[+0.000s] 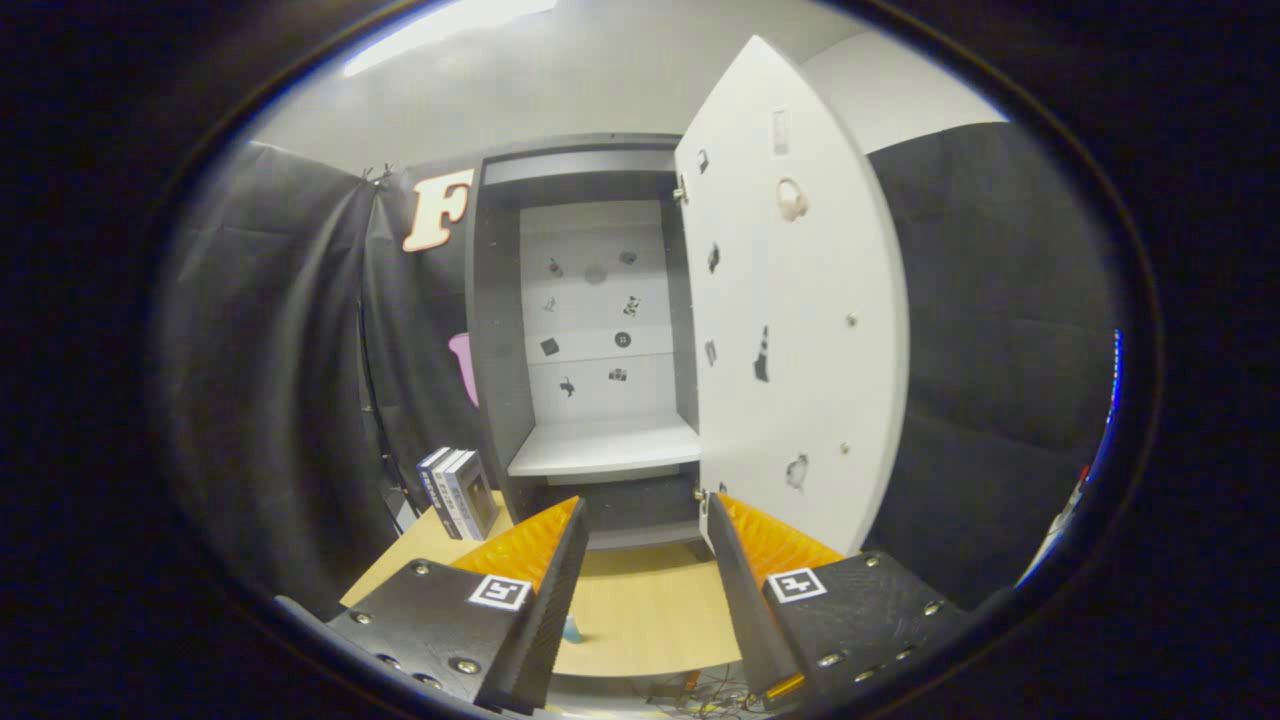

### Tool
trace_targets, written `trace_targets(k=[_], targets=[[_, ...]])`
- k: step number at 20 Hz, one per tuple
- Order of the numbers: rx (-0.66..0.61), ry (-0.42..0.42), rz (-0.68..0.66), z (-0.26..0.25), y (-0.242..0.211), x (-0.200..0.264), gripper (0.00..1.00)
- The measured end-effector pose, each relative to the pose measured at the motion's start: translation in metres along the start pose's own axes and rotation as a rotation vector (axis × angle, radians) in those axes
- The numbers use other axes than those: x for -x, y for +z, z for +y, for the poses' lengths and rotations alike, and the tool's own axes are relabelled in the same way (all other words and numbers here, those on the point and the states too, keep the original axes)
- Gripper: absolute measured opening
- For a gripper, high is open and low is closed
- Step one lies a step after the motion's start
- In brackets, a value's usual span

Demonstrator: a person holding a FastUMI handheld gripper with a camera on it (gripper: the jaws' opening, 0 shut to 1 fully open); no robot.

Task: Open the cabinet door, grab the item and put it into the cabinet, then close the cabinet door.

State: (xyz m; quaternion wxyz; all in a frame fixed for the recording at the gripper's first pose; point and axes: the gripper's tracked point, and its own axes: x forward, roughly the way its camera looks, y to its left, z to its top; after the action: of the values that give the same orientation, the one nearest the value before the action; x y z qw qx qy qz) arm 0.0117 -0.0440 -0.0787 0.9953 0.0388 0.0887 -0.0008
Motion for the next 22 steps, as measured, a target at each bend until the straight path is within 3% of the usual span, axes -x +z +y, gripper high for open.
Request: trace_targets(k=[2,4,11,22], targets=[[0.023,0.010,0.025,0.033,-0.032,-0.017,0.75],[0.052,0.026,0.062,0.062,-0.067,-0.038,0.91],[0.007,0.087,0.209,0.119,-0.175,-0.097,0.91],[0.010,0.072,0.407,0.119,-0.327,-0.162,0.92]])
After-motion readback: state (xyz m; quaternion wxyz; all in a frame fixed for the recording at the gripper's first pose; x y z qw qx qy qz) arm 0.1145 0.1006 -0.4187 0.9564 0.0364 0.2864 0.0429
